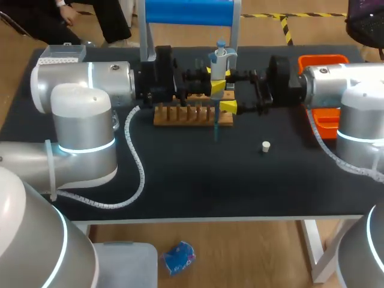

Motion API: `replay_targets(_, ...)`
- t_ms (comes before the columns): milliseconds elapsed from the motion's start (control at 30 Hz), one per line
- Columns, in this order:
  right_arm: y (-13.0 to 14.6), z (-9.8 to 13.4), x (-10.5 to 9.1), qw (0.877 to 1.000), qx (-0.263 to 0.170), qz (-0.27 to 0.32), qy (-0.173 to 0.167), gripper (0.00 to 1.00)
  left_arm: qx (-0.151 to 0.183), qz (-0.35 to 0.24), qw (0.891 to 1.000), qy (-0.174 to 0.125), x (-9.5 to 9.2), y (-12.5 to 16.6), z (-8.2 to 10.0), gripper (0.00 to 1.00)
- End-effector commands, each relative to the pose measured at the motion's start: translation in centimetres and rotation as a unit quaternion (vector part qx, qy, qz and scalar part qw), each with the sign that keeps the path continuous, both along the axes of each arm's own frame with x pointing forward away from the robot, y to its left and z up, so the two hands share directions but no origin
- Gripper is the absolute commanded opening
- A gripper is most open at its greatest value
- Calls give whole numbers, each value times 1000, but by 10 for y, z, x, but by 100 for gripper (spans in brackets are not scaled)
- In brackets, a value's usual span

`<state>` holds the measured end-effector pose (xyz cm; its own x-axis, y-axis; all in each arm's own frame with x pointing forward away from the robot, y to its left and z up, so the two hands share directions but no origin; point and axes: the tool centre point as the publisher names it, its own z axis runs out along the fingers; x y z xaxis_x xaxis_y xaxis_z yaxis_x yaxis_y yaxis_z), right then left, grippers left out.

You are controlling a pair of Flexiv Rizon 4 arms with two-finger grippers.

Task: Invert the test tube, pick up the pipette, mount the tip to pipette, aspirate from beaker and dispense into the tube, eject the tip, return the pipette, and cap with the stopper.

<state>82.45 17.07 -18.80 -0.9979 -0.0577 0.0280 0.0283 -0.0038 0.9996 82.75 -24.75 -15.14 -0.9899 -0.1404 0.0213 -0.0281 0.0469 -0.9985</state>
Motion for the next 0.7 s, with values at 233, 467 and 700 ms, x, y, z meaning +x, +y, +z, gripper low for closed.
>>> replay_targets(233,10,-1,8,1000,1,5,0,65,2,4,1000,2,-1,-2,-3,0)
replay_targets(467,12,-1,8,1000,-1,4,5,60,5,7,1000,1,-2,-1,-4,0)
replay_targets(700,12,-1,7,1000,1,4,6,51,2,12,1000,1,-3,0,-5,0)
